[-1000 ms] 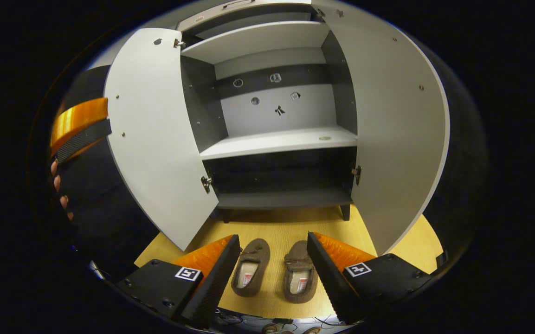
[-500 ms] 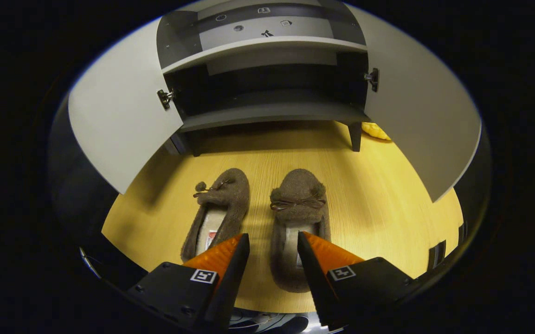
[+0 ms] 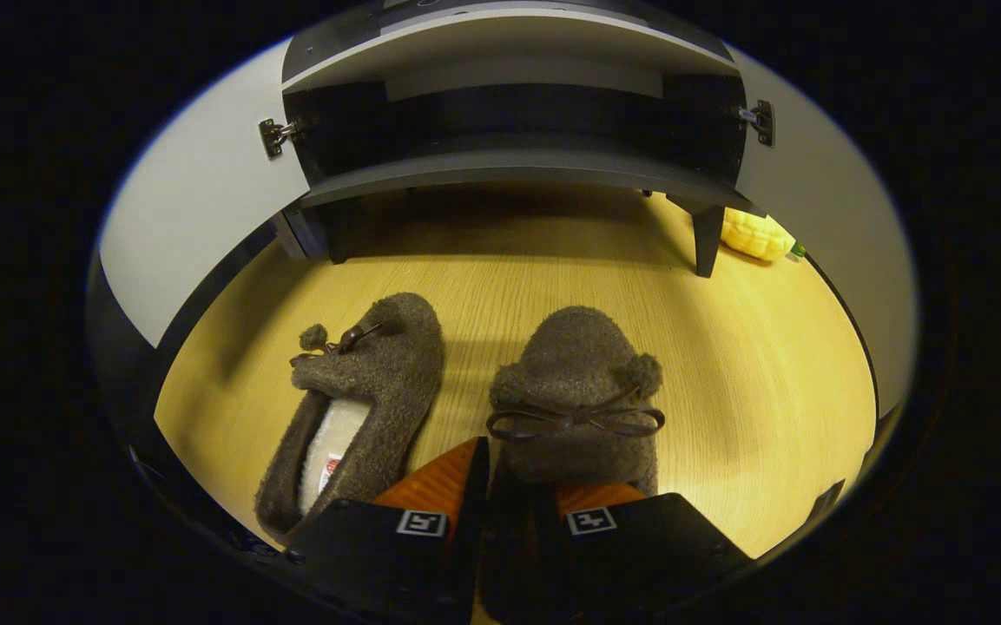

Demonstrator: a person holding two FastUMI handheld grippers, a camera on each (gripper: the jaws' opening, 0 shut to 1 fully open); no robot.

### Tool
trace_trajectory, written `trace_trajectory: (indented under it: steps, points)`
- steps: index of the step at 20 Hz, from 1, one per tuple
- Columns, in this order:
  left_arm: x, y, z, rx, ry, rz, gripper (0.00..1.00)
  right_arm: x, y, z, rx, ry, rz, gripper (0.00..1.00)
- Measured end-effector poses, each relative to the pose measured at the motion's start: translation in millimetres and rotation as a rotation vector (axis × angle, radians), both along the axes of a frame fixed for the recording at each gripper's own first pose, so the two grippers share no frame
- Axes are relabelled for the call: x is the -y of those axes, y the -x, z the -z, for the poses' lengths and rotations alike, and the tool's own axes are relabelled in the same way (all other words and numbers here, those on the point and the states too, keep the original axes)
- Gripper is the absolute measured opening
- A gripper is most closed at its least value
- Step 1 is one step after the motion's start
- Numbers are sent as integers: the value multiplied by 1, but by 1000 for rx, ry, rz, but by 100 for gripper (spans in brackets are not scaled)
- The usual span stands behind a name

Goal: Grab one shoe with the right hand and put it into the shoe cabinet, grab the other shoe with the left hand and put it into the shoe cabinet; then close the right door with the right hand and the left door with the left hand.

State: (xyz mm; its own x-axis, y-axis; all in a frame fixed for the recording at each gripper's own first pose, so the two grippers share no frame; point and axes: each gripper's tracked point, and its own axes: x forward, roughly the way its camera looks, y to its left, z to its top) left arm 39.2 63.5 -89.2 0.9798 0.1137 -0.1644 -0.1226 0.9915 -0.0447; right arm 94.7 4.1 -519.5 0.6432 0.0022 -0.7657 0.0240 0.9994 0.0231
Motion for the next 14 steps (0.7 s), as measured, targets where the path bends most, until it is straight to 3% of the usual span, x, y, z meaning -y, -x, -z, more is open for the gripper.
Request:
trace_trajectory:
  steps: [1,2,3,9,14]
  points:
    - [1,-1,2,-8,5,-2,96,-1,-1,0,0,-8,-6,28]
    - [2,-2,5,-14,9,-1,97,5,0,-9,12,14,6,29]
    - [2,-3,6,-18,12,-1,97,6,-2,-3,15,15,7,6]
    - [8,-4,-2,0,-6,25,96,6,0,-30,55,-32,6,6]
    - [12,0,-8,22,4,49,96,7,-10,-119,192,-61,16,6]
